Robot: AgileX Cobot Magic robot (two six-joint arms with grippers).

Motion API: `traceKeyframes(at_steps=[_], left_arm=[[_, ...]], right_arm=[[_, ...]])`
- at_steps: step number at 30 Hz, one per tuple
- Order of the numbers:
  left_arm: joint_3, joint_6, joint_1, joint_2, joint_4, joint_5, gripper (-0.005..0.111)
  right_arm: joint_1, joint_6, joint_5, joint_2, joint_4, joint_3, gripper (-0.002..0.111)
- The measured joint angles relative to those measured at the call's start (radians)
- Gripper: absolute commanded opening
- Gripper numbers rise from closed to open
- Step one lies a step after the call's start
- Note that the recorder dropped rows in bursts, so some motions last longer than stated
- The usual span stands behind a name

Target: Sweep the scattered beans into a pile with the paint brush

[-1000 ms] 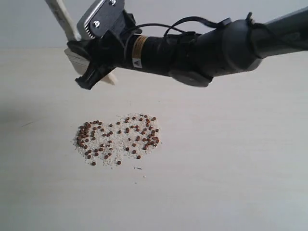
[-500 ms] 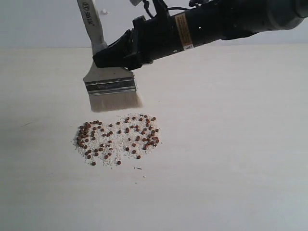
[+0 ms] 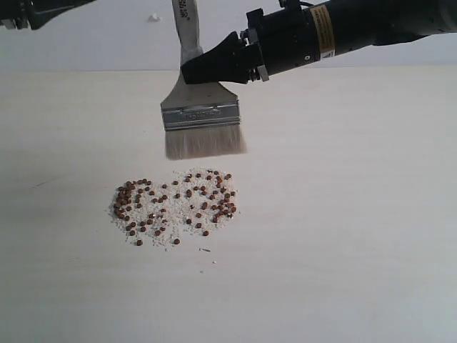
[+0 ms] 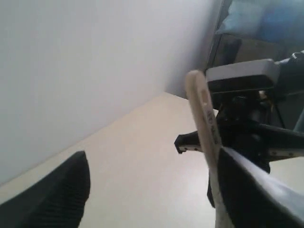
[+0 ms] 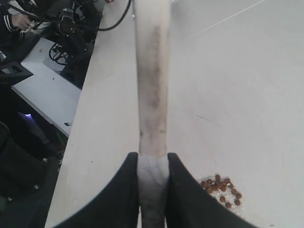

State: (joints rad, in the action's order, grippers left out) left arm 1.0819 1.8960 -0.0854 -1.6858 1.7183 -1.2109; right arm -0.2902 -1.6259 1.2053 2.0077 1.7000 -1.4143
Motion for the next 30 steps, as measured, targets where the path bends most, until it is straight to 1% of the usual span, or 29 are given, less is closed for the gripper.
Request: traceKeyframes(at_steps=[1,3,8,11,19,30], left_arm=[[-0.004,0.007,0.000,-0.037,0.002,-0.001,0.070],[-0.006,0.010,-0.020,-0.079,0.006,0.000,0.070],[-0.006,0.068,-0.130,-0.092,0.010,-0.002,0.070],[-0.006,0.091,-0.153,-0.092,0.010,-0.002,0.070],[-0.006,0.103,-0.155,-0.092,0.010,-0.002,0.070],[-0.006,0.105,-0.155,-0.092,0.010,-0.002,0.070]], right_arm=[[-0.002,0.000,0.000,0.000,0.000,0.000,0.000],[-0.008,0.000,0.000,0.000,0.004,-0.001,0.000],[-0.023,0.000,0.008,0.036,0.010,-0.004,0.000],[-0.023,0.000,0.008,0.065,0.012,-0.004,0.000],[-0.027,0.000,0.008,0.091,0.021,-0.004,0.000],[-0.067,0.000,0.008,0.091,0.024,-0.004,0.000]])
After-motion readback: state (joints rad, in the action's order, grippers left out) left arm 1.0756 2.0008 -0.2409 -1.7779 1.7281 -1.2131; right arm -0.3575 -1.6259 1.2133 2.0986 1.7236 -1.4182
